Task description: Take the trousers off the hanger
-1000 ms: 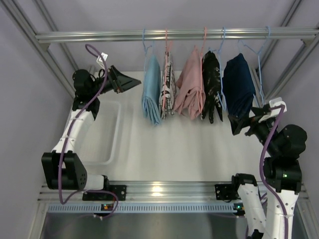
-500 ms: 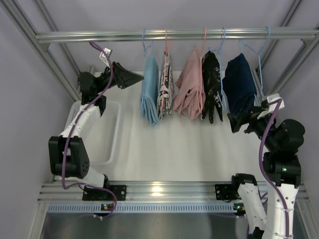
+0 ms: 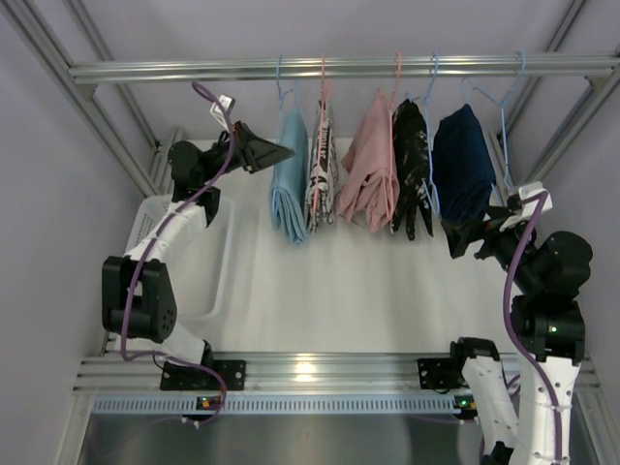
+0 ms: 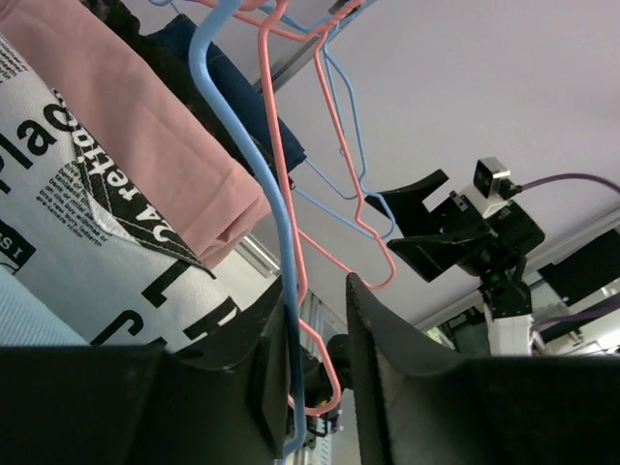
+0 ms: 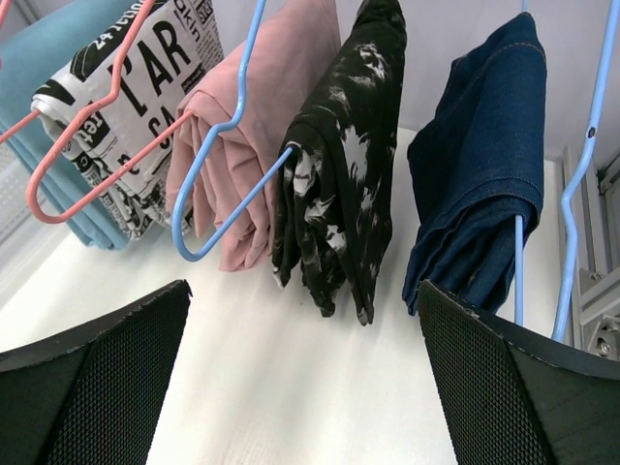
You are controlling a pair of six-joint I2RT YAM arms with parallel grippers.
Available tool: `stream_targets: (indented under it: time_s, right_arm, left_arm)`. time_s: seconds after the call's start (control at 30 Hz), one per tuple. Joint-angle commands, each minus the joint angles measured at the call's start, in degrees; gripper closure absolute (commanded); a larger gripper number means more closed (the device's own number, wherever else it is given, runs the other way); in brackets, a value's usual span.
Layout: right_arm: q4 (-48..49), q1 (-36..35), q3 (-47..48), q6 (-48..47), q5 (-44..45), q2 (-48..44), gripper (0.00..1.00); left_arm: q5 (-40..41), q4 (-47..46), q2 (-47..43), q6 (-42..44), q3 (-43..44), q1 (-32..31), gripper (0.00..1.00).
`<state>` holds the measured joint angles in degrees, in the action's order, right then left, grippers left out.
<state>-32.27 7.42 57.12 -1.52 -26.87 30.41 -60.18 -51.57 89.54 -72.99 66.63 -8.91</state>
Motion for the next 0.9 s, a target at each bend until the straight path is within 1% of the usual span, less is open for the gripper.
stream_targets:
  time_s: [0.0, 0.03, 0.07, 0.13, 0.17, 0.23, 0.33, 0.4, 0.5, 0.53, 0.67, 0.73, 0.77, 0.87]
  right_arm:
    - [1.5, 0.8, 0.7, -0.9, -1.0, -0.4, 0.0]
    - [1.5, 0.8, 0.7, -0.9, -1.2, -0.4, 0.0]
    - [1.7, 0.8, 0.7, -0.7, -1.3, -0.3, 0.0]
    - [1.9, 0.8, 0.8, -0.6, -1.6, -0.3, 0.0]
    - [2.0, 0.8, 0.9, -0.4, -1.6, -0.3, 0.01]
    - [2.0, 0.8, 1.1, -0.5, -2.0, -0.3, 0.0]
    - [1.9, 0.8, 1.4, -0.5, -2.7, -0.4, 0.0]
    - [1.9, 0.8, 1.6, -0.3, -3.0, -0.3, 0.0]
    - [2.3, 0.8, 1.9, -0.1, -3.3, 0.0, 0.0]
    - [2.4, 0.8, 2.0, 0.1, -3.4, 0.1, 0.01]
    - [3.4, 0.8, 2.4, 0.8, -4.4, 0.4, 0.01]
    - [4.6, 0.8, 2.7, 1.1, -4.9, 0.3, 0.01]
    - [4.9, 0.8, 2.9, 3.5, -5.6, 0.4, 0.0]
    - [6.7, 0.8, 4.3, 6.8, -7.7, 1.2, 0.01]
  left_arm:
    - [2.9, -11.9, 0.1, -9.5, 1.3, 0.1, 0.7]
    - [3.1, -12.8, 0.3, -10.9, 1.7, 0.1, 0.75]
    - [3.1, -13.8, 0.5, -12.2, 2.4, 0.1, 0.88]
    - [3.7, -14.1, 0.5, -13.6, 2.8, 0.1, 0.98]
    - [3.9, -14.1, 0.3, -13.8, 3.1, 0.1, 1.0]
    - [4.6, -14.0, -0.2, -14.8, 3.5, 0.1, 1.0]
    - [5.4, -16.3, -0.7, -17.0, 4.9, 0.1, 1.0]
    - [6.0, -16.3, -1.5, -17.0, 6.6, 0.1, 1.0]
    - [6.7, -13.0, -3.5, -13.9, 9.2, 0.1, 1.0]
    - [6.8, -11.6, -4.0, -11.2, 9.7, 0.1, 1.0]
    - [7.4, -6.5, -6.7, -5.8, 11.9, 0.0, 1.0]
    - [7.5, -4.7, -8.4, -3.4, 11.6, -0.1, 1.0]
    - [7.4, -4.2, -9.0, -2.7, 10.8, -0.1, 1.0]
    - [7.0, -1.5, -12.4, 1.2, 8.2, -0.1, 1.0]
